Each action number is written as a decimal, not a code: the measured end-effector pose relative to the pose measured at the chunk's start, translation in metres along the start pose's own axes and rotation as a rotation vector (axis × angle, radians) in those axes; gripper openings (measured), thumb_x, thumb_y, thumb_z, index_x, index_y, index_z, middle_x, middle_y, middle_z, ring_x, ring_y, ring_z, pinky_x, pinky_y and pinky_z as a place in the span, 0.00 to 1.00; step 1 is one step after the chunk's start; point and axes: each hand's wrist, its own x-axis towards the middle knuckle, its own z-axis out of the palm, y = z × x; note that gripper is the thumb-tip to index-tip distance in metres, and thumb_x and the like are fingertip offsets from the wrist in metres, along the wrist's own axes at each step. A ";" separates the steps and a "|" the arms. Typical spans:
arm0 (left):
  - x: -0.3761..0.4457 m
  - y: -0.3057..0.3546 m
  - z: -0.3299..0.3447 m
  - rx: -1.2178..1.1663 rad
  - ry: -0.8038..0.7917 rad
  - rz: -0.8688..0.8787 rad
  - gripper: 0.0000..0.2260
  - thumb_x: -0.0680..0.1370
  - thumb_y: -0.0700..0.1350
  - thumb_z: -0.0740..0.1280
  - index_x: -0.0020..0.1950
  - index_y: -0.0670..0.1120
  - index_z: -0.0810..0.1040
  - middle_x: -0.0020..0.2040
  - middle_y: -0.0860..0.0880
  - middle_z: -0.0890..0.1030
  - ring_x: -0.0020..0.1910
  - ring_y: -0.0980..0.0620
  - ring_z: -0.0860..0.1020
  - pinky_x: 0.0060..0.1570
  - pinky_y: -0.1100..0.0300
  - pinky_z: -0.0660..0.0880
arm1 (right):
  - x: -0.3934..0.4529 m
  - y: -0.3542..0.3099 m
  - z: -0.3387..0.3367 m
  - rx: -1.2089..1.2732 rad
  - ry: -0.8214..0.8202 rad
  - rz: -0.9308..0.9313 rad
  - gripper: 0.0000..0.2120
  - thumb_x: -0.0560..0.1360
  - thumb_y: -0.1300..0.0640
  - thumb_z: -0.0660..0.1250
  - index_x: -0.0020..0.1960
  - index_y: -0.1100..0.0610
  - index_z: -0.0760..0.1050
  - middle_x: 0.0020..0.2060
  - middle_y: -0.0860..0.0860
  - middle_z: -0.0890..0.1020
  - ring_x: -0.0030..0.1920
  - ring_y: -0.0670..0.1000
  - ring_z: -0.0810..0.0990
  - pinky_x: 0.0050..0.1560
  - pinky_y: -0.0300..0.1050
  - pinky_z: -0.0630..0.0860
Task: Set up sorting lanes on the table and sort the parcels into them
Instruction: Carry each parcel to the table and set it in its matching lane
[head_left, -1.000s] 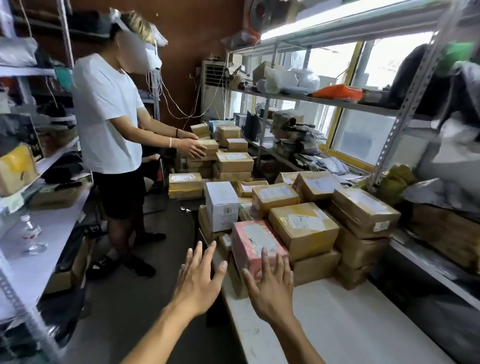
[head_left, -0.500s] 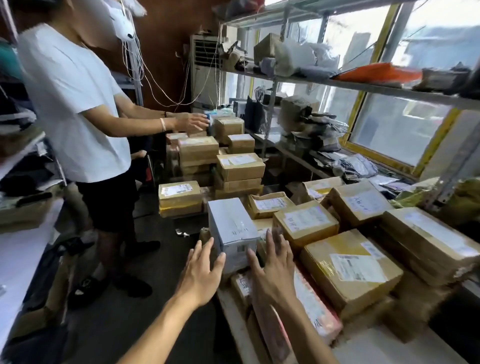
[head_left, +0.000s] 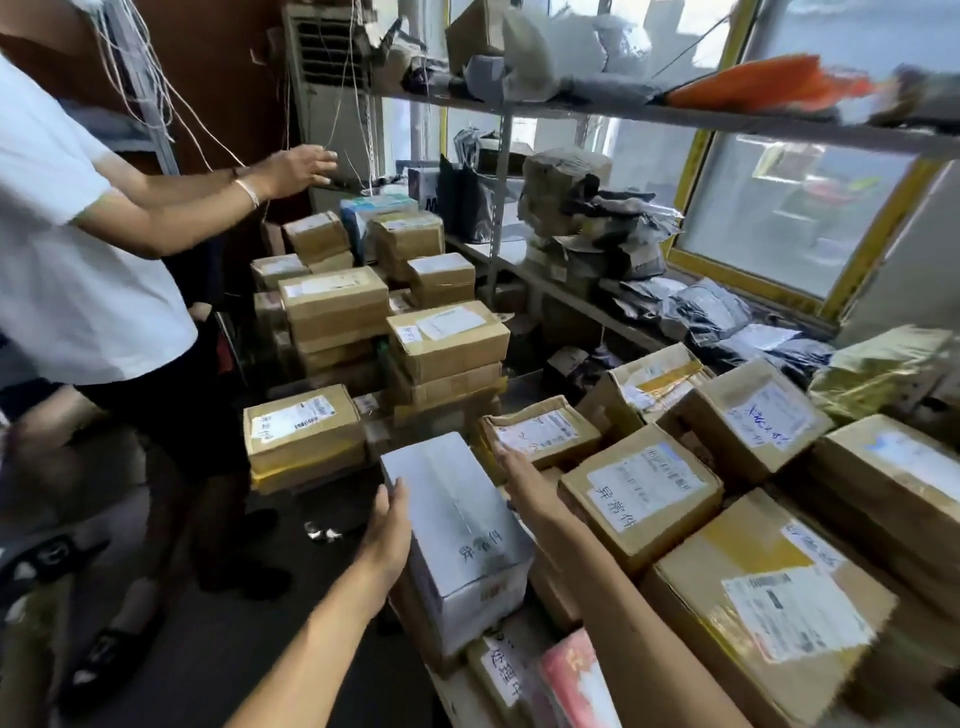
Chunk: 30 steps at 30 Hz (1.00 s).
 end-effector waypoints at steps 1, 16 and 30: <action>0.013 -0.003 0.000 -0.020 -0.061 -0.038 0.41 0.71 0.80 0.51 0.80 0.61 0.54 0.82 0.52 0.55 0.80 0.49 0.56 0.77 0.40 0.54 | 0.003 -0.002 0.003 0.020 -0.010 0.076 0.29 0.84 0.39 0.53 0.82 0.48 0.56 0.82 0.52 0.56 0.81 0.57 0.57 0.79 0.57 0.53; 0.037 0.026 -0.091 -0.127 -0.614 0.065 0.39 0.69 0.81 0.49 0.72 0.61 0.72 0.67 0.52 0.79 0.65 0.48 0.78 0.67 0.38 0.71 | -0.029 0.003 0.116 0.499 0.174 0.183 0.30 0.72 0.22 0.58 0.63 0.40 0.79 0.64 0.53 0.83 0.63 0.56 0.82 0.68 0.61 0.75; -0.093 0.049 -0.083 -0.099 -0.909 0.267 0.34 0.74 0.75 0.53 0.71 0.57 0.73 0.62 0.50 0.82 0.60 0.48 0.81 0.59 0.42 0.77 | -0.210 0.015 0.140 0.665 0.475 -0.182 0.18 0.76 0.27 0.58 0.58 0.30 0.79 0.60 0.41 0.84 0.61 0.47 0.84 0.58 0.50 0.82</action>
